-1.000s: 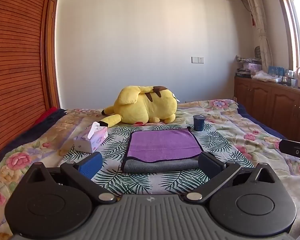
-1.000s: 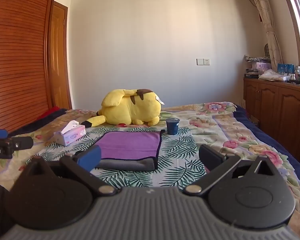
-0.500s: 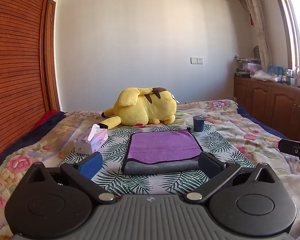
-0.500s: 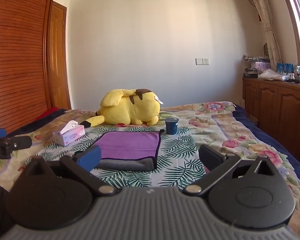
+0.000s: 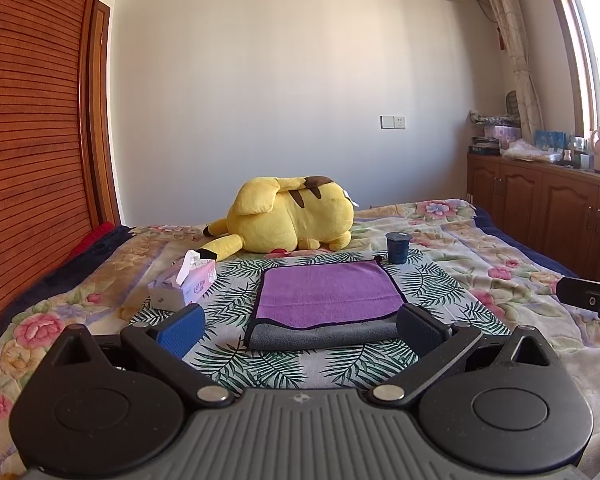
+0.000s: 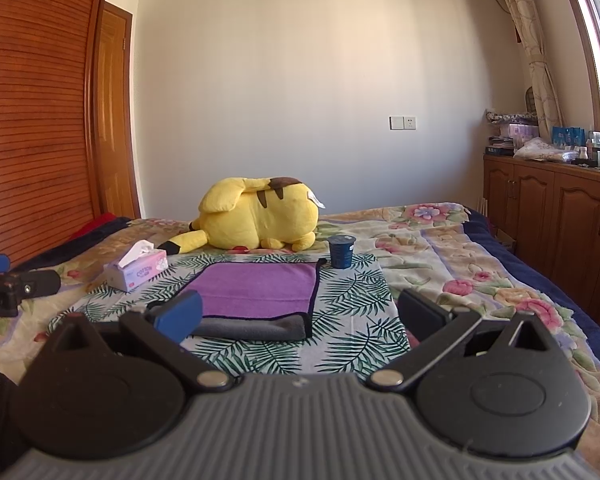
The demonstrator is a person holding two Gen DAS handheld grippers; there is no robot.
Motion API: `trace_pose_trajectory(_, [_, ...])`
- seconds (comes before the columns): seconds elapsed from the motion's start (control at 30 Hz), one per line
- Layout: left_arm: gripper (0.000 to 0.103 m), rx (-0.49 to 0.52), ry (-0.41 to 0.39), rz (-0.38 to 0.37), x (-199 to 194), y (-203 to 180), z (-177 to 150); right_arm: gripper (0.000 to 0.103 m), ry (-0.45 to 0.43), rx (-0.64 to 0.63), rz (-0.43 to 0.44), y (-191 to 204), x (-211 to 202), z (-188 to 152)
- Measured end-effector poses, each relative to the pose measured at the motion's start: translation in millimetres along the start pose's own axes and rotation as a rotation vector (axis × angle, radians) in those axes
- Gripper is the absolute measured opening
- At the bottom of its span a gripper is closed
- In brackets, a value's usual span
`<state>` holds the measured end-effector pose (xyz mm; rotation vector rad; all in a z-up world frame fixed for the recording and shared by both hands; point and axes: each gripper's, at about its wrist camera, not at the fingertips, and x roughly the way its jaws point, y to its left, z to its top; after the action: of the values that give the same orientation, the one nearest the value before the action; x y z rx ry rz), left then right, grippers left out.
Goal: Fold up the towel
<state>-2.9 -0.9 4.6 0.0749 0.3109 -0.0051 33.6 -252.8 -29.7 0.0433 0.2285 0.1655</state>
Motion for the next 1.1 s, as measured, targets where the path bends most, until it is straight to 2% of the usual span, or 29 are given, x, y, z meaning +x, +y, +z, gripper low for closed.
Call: trace_pose_trajectory(1.1, [0.087,-0.002,0.010,0.007,5.8,2.6,-4.1,0.103,0.001,-0.003,-0.002,-3.1,4.9,-0.3])
